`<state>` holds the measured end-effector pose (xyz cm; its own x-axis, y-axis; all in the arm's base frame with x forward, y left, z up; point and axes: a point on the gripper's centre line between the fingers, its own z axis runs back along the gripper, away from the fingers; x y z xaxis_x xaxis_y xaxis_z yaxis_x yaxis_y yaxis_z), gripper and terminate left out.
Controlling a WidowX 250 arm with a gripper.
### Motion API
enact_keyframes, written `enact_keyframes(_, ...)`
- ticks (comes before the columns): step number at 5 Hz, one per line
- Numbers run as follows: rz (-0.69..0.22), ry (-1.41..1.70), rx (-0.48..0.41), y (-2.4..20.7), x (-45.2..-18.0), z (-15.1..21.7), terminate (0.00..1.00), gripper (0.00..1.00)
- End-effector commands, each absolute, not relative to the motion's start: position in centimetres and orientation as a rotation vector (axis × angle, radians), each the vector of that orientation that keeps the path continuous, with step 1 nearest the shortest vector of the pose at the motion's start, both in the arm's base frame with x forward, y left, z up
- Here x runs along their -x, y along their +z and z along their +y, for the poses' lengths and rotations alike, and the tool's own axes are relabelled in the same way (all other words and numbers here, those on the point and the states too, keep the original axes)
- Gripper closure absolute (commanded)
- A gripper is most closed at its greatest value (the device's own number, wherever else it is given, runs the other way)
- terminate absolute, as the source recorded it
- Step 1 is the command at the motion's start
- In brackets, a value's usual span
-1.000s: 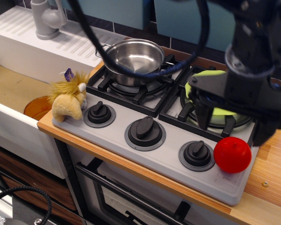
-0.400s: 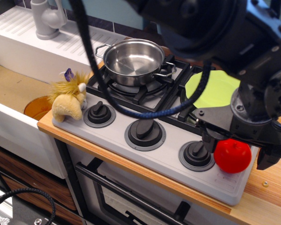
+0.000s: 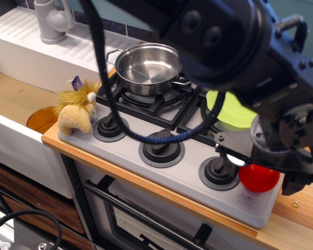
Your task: Put apple on plate and stuffedlion in pot or pan on stove
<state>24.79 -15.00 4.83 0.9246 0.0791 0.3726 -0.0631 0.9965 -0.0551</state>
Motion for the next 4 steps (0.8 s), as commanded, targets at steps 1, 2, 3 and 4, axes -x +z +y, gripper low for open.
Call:
enact_keyframes(1,-0.46,0.056,0.061,3.93,-25.55,-14.95,0.0,0.0)
enact_keyframes(2,-0.47,0.057,0.066,3.41,-25.6,-15.05,0.0,0.0)
enact_keyframes(3,-0.469,0.068,0.067,3.24,-25.66,-15.13,0.0,1.0)
enact_keyframes(4,-0.452,0.064,0.06,3.86,-25.65,-14.92,0.0,1.0)
